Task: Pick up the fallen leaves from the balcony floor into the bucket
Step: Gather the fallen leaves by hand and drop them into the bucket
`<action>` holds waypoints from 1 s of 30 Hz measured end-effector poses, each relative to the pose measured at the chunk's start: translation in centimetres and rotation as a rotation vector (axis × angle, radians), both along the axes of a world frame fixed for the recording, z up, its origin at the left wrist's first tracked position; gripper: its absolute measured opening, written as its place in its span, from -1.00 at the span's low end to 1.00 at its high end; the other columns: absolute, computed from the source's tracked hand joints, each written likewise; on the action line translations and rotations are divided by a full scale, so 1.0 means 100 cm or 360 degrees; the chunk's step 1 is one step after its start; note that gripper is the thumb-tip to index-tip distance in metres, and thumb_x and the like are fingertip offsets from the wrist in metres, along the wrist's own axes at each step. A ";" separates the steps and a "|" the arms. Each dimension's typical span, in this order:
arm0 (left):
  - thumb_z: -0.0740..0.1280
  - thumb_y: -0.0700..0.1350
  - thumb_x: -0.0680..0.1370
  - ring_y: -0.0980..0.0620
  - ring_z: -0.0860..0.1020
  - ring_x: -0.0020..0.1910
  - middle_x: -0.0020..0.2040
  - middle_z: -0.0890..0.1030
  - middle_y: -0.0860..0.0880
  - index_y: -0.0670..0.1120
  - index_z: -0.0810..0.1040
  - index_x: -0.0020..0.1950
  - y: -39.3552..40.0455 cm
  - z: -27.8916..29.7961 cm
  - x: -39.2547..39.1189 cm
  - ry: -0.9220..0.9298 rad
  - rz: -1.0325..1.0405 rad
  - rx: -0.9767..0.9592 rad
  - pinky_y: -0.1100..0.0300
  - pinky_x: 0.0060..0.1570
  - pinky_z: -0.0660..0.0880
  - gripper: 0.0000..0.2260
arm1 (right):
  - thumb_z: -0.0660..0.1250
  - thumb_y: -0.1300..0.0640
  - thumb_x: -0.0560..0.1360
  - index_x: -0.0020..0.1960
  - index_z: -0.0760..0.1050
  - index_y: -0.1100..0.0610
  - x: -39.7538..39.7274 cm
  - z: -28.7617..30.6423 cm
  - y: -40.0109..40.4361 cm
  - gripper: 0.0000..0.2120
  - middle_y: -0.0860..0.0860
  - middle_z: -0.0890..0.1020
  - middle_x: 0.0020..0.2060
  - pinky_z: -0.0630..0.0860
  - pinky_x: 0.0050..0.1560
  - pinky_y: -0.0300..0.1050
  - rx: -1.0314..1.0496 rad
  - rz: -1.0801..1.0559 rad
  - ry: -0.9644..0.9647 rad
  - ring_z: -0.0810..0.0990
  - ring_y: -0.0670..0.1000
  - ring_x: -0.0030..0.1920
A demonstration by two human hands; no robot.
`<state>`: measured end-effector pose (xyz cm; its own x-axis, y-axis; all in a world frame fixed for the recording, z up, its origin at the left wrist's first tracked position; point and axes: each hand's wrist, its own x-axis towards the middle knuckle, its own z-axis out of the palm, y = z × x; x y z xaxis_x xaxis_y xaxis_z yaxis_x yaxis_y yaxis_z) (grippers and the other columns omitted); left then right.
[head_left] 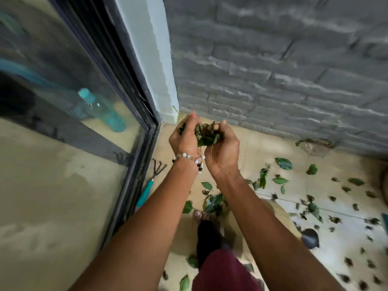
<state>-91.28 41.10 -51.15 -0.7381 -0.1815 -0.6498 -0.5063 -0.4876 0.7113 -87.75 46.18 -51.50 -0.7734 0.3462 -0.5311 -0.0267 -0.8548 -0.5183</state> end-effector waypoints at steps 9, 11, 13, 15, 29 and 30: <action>0.40 -0.31 0.49 0.05 0.62 -0.16 -0.19 0.71 0.02 -0.07 0.69 -0.07 0.015 0.256 0.092 0.0157 -0.0361 0.0080 0.08 0.01 0.57 -0.84 | 0.18 0.21 0.61 -0.19 0.56 0.20 0.100 0.247 0.001 -0.74 0.07 0.62 -0.24 0.50 0.08 -0.06 -0.0103 -0.0264 0.0103 0.59 0.03 -0.13; 0.41 -0.30 0.49 0.05 0.63 -0.14 -0.18 0.71 0.02 -0.04 0.70 -0.10 0.015 0.304 0.123 0.0149 -0.0435 0.0090 0.06 0.06 0.57 -0.83 | 0.18 0.22 0.60 -0.15 0.56 0.21 0.131 0.291 -0.001 -0.77 0.09 0.61 -0.21 0.50 0.09 -0.05 -0.0118 -0.0370 0.0108 0.60 0.04 -0.12; 0.42 -0.29 0.48 0.04 0.63 -0.10 -0.17 0.71 0.01 -0.05 0.70 -0.09 0.017 0.343 0.156 0.0176 -0.0535 0.0102 0.02 0.13 0.56 -0.85 | 0.18 0.26 0.60 -0.12 0.54 0.20 0.164 0.329 -0.003 -0.80 0.08 0.61 -0.20 0.54 0.03 -0.07 -0.0091 -0.0506 0.0116 0.60 0.02 -0.14; 0.41 -0.30 0.49 0.01 0.62 -0.13 -0.19 0.71 -0.01 -0.10 0.69 -0.05 0.022 0.376 0.191 0.0208 -0.0633 0.0180 -0.01 0.14 0.55 -0.86 | 0.18 0.31 0.59 -0.07 0.51 0.21 0.200 0.363 -0.001 -0.85 0.09 0.60 -0.17 0.54 0.09 -0.03 -0.0031 -0.0631 0.0146 0.59 0.04 -0.11; 0.29 -0.27 0.59 0.02 0.62 0.06 0.02 0.68 -0.01 -0.28 0.52 0.30 0.081 0.434 0.461 0.0296 -0.1664 0.0348 0.10 0.18 0.54 -0.72 | 0.17 0.34 0.59 0.13 0.54 0.35 0.466 0.444 0.031 -0.78 0.13 0.69 -0.10 0.60 -0.01 -0.16 0.0026 -0.1611 0.0184 0.67 0.02 -0.10; 0.28 -0.27 0.60 0.10 0.64 -0.01 -0.04 0.69 0.04 -0.26 0.51 0.32 0.086 0.434 0.481 0.0320 -0.1796 0.0348 0.20 0.07 0.57 -0.71 | 0.17 0.33 0.59 0.08 0.56 0.31 0.485 0.445 0.034 -0.79 0.10 0.70 -0.13 0.60 -0.04 -0.19 0.0061 -0.1688 0.0182 0.68 -0.01 -0.11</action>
